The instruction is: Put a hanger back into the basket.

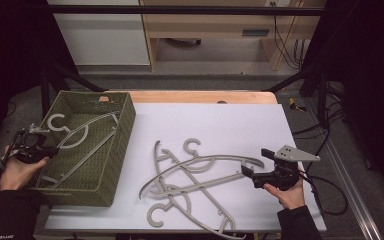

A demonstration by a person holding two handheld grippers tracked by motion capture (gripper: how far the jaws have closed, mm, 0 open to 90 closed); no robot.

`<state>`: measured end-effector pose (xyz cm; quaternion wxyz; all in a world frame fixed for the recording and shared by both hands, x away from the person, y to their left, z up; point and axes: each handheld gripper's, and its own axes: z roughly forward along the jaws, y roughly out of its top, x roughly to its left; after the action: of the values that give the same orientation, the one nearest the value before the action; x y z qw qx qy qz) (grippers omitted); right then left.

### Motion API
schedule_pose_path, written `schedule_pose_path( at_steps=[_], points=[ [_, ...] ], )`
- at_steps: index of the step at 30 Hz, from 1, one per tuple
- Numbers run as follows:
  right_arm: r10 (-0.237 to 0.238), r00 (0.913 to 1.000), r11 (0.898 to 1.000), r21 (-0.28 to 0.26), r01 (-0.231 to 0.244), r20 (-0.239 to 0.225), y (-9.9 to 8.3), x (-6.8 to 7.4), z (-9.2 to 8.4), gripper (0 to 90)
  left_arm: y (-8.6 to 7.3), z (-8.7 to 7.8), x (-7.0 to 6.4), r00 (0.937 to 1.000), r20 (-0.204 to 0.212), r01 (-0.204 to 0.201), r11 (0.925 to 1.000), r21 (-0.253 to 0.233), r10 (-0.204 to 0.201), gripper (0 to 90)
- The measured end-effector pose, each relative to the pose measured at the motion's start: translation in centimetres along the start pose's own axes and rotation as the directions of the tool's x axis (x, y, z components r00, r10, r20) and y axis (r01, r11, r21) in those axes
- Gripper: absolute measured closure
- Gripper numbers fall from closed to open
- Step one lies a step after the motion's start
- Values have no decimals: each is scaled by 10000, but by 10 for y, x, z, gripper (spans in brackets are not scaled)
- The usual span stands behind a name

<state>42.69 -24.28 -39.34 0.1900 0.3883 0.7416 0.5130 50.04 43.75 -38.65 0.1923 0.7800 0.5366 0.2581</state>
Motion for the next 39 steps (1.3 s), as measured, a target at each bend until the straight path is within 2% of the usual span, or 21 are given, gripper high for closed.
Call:
schedule_pose_path(
  at_steps=[2,3,4,5,8,10,12,15,19,20,21,23,25,28,31,32,33,34,35,38,39],
  points=[
    [34,10000,10000,0,-34,-18,0,0,0,42,0,-4,1,9999,52,122,9993,-342,-120,645],
    [34,10000,10000,0,-34,-18,0,0,0,42,0,-7,1,9999,76,156,9981,-602,-152,645],
    [-9,10000,10000,-10,9,21,0,0,0,42,1,-14,1,9985,370,439,9917,-1213,-397,589],
    [47,10000,10000,-55,-47,53,0,0,-1,42,1,-14,1,9985,370,439,9917,-1213,-397,560],
    [33,10000,10000,-61,-33,32,0,0,-2,42,5,-23,-3,9970,670,504,9820,-1822,-388,510],
    [88,10000,9999,-93,-88,36,1,0,-2,41,7,-31,-8,9977,599,457,9727,-2275,-328,475],
    [76,10000,9999,-92,-75,57,1,0,-2,41,9,-37,-14,9969,754,447,9577,-2843,-242,449],
    [71,9999,9999,-137,-70,78,1,0,-3,41,13,-45,-24,9934,1140,496,9450,-3234,-131,446],
    [94,9999,9998,-187,-92,72,1,-1,-4,40,19,-56,-40,9881,1531,434,9345,-3533,120,423],
    [88,9999,9998,-201,-86,71,1,-1,-4,40,21,-59,-45,9860,1667,529,9298,-3642,92,401],
    [106,9999,9997,-226,-103,105,1,-1,-4,39,25,-65,-55,9820,1874,548,9146,-4006,232,382],
    [113,9999,9997,-226,-111,102,1,-1,-4,38,27,-68,-60,9799,1960,476,9111,-4094,369,374],
    [145,9998,9995,-265,-143,98,1,-1,-4,35,31,-73,-72,9716,2305,544,8969,-4389,539,296],
    [139,9998,9993,-345,-135,114,2,-2,-5,34,35,-77,-93,9541,2821,485,8779,-4763,1003,213],
    [153,9998,9993,-344,-148,124,2,-1,-5,32,37,-77,-114,9362,3232,410,8700,-4914,1385,178],
    [161,9998,9992,-358,-157,131,2,-1,-5,31,39,-75,-128,9245,3472,366,8702,-4914,1571,161],
    [161,9998,9992,-358,-157,131,2,-1,-5,31,39,-75,-128,9245,3472,366,8702,-4914,1571,150],
    [116,9998,9992,-393,-111,144,1,-1,-5,30,39,-73,-141,9133,3665,310,8673,-4969,1774,147],
    [116,9998,9992,-393,-111,144,1,-1,-5,30,39,-73,-141,9133,3665,310,8673,-4969,1774,145],
    [124,9998,9991,-413,-118,144,2,-1,-7,31,40,-70,-160,8928,3994,185,8689,-4947,2084,139],
    [143,9998,9990,-427,-137,146,2,-1,-8,31,41,-69,-166,8887,4032,106,8693,-4941,2183,137]
  ],
)
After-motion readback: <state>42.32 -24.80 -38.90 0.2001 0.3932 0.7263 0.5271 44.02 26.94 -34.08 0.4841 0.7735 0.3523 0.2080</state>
